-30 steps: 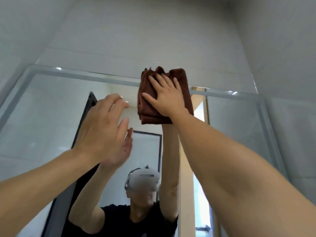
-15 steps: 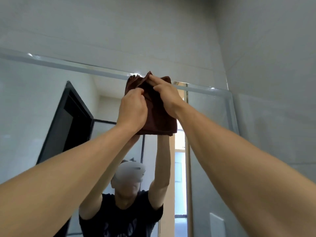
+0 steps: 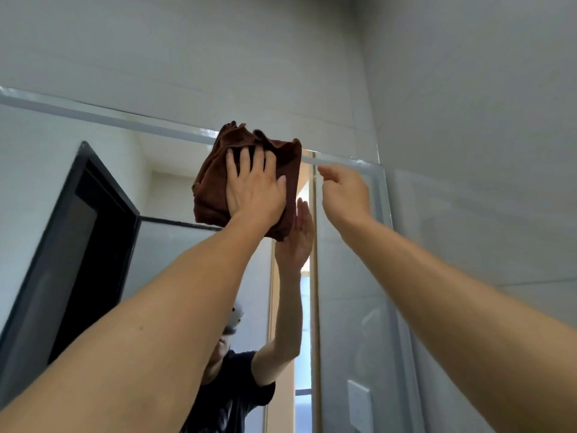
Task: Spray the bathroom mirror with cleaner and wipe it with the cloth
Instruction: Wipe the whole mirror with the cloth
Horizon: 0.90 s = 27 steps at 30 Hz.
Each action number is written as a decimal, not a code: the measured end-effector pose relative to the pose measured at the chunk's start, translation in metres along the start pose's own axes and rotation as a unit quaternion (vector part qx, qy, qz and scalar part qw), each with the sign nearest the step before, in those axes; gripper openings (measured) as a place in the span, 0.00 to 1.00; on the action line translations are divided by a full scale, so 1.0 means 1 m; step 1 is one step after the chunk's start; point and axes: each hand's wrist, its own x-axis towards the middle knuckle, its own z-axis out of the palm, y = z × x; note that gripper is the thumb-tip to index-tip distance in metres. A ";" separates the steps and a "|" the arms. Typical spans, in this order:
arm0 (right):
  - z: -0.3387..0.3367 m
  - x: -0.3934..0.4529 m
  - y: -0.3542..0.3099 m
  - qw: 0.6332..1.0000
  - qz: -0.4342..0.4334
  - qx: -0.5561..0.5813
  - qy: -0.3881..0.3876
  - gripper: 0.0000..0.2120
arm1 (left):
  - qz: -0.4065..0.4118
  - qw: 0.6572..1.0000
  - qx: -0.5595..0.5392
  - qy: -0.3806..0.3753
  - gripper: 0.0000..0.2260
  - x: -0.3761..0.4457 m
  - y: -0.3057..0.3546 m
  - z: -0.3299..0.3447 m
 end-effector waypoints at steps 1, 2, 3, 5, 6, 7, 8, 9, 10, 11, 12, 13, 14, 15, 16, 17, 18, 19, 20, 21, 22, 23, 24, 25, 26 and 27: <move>-0.008 -0.006 0.008 1.000 0.016 -0.025 0.007 0.23 | 0.011 1.000 -0.005 -0.009 0.27 0.003 0.009 0.001; -0.015 -0.012 0.015 0.999 0.028 -0.047 0.006 0.24 | 0.023 1.000 -0.008 -0.016 0.27 0.004 0.018 0.002; -0.021 -0.019 0.022 0.997 0.036 -0.064 0.004 0.25 | 0.042 0.999 -0.011 -0.022 0.27 0.004 0.027 0.004; -0.037 -0.030 0.034 0.995 0.048 -0.091 0.008 0.25 | 0.114 0.993 -0.017 -0.036 0.27 -0.005 0.045 0.011; -0.045 -0.033 0.038 0.993 0.052 -0.104 0.013 0.25 | 0.164 0.985 -0.018 -0.044 0.27 -0.011 0.053 0.014; -0.053 -0.035 0.041 0.991 0.055 -0.118 0.017 0.25 | 0.216 0.975 -0.014 -0.056 0.27 -0.017 0.059 0.017; -0.060 -0.036 0.043 0.989 0.055 -0.134 0.016 0.25 | 0.264 0.962 -0.007 -0.070 0.27 -0.022 0.063 0.019; -0.065 -0.038 0.043 0.987 0.052 -0.152 0.012 0.24 | 0.301 0.950 0.001 -0.080 0.27 -0.020 0.066 0.020; -0.069 -0.039 0.042 0.984 0.047 -0.175 0.000 0.23 | 0.324 0.942 0.008 -0.085 0.27 -0.015 0.069 0.021; -0.072 -0.040 0.041 0.979 0.042 -0.199 -0.016 0.22 | 0.335 0.938 0.016 -0.087 0.28 -0.006 0.074 0.021; -0.075 -0.040 0.039 0.974 0.036 -0.221 -0.034 0.20 | 0.333 0.938 0.021 -0.089 0.28 0.003 0.080 0.022; -0.077 -0.040 0.038 0.970 0.030 -0.237 -0.051 0.19 | 0.322 0.942 0.023 -0.093 0.28 0.012 0.087 0.022; -0.079 -0.040 0.036 0.966 0.025 -0.249 -0.065 0.19 | 0.304 0.948 0.020 -0.097 0.28 0.019 0.095 0.024; -0.081 -0.040 0.035 0.962 0.021 -0.259 -0.078 0.19 | 0.282 0.954 0.015 -0.100 0.29 0.025 0.104 0.025; -0.083 -0.040 0.033 0.959 0.018 -0.269 -0.090 0.19 | 0.261 0.960 0.008 -0.102 0.29 0.031 0.115 0.026; -0.086 -0.040 0.033 0.955 0.015 -0.280 -0.101 0.19 | 0.246 0.963 0.001 -0.106 0.29 0.036 0.127 0.028; -0.089 -0.041 0.033 0.951 0.013 -0.289 -0.109 0.19 | 0.240 0.965 -0.008 -0.110 0.29 0.039 0.138 0.029; -0.091 -0.041 0.034 0.949 0.010 -0.296 -0.111 0.20 | 0.241 0.964 -0.013 -0.112 0.29 0.041 0.148 0.031; -0.093 -0.039 0.035 0.949 0.006 -0.297 -0.107 0.19 | 0.249 0.962 -0.013 -0.114 0.29 0.043 0.154 0.032; -0.095 -0.038 0.037 0.951 0.003 -0.294 -0.097 0.19 | 0.259 0.959 -0.012 -0.114 0.28 0.043 0.159 0.033; -0.097 -0.036 0.038 0.953 0.000 -0.293 -0.084 0.18 | 0.267 0.957 -0.015 -0.115 0.28 0.043 0.162 0.035; -0.099 -0.035 0.040 0.954 -0.001 -0.293 -0.068 0.17 | 0.275 0.954 -0.021 -0.117 0.28 0.041 0.163 0.034; -0.101 -0.035 0.041 0.954 0.004 -0.295 -0.053 0.16 | 0.281 0.951 -0.030 -0.122 0.28 0.037 0.164 0.033; -0.101 -0.035 0.042 0.954 0.008 -0.297 -0.042 0.15 | 0.287 0.949 -0.037 -0.125 0.29 0.030 0.163 0.031; -0.101 -0.037 0.043 0.954 0.011 -0.299 -0.035 0.15 | 0.295 0.947 -0.038 -0.125 0.30 0.021 0.162 0.029; -0.101 -0.039 0.043 0.954 0.014 -0.298 -0.030 0.16 | 0.305 0.944 -0.036 -0.123 0.29 0.010 0.161 0.028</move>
